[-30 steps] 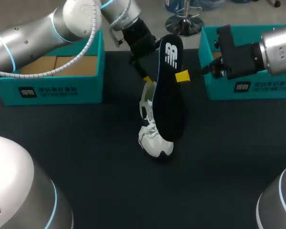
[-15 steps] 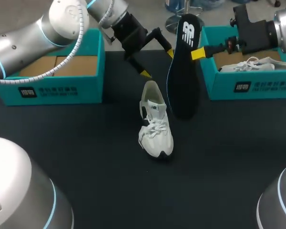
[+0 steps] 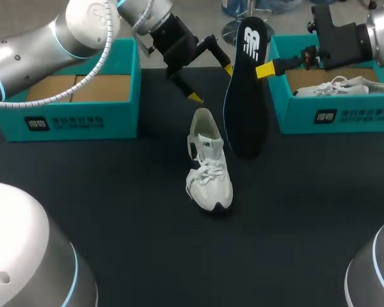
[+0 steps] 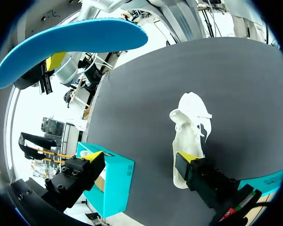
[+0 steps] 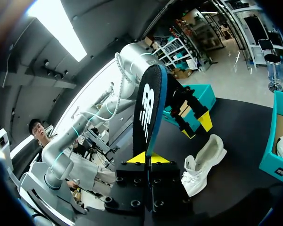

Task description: Take the shoe out of the shoebox, open the shoe tongue, remove and reinsert the insole, then place the shoe into the shoebox

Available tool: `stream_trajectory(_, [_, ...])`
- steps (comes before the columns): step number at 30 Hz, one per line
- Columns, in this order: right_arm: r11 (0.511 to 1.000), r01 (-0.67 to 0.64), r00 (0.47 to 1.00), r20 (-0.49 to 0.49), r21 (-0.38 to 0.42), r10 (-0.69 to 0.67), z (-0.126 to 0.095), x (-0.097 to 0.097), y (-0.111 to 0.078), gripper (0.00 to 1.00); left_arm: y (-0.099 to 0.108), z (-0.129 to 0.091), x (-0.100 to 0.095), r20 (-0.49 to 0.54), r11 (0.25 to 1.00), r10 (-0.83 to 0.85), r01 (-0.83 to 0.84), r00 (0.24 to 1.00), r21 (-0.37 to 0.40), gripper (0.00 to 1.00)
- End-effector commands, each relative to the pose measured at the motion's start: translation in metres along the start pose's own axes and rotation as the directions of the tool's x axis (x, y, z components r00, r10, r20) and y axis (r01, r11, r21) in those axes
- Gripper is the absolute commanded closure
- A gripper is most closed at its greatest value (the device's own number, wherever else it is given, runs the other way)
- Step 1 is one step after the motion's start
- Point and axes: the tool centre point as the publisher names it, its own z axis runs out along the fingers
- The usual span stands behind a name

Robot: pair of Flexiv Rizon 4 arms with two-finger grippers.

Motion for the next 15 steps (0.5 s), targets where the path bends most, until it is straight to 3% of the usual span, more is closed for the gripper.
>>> stream_trajectory(1, [1.000, -0.001, 1.000, 0.001, 0.001, 0.001, 0.001, 0.000, 0.000, 1.00, 0.005, -0.008, -0.007, 0.055, 1.000, 0.012, -0.013, 0.998, 0.012, 0.00])
stream_trajectory(3, [1.000, -0.001, 1.000, 0.001, 0.001, 0.001, 0.001, 0.000, 0.000, 1.00, 0.009, -0.015, -0.014, 0.101, 1.000, 0.022, -0.023, 0.995, 0.007, 0.00])
stream_trajectory(5, [0.999, -0.018, 1.000, -0.009, -0.048, 0.018, -0.002, -0.009, 0.010, 1.00, 0.011, -0.022, -0.018, 0.143, 0.999, 0.033, -0.035, 0.989, 0.015, 0.00])
stream_trajectory(10, [0.993, -0.077, 0.997, -0.032, -0.084, 0.075, -0.009, -0.031, 0.032, 1.00, 0.015, -0.035, -0.024, 0.202, 0.998, 0.063, -0.066, 0.977, 0.008, 0.00])
stream_trajectory(15, [0.977, -0.206, 0.976, -0.084, -0.059, 0.201, -0.015, -0.055, 0.047, 1.00, 0.011, -0.047, -0.026, 0.279, 0.991, 0.124, -0.130, 0.952, 0.002, 0.00])
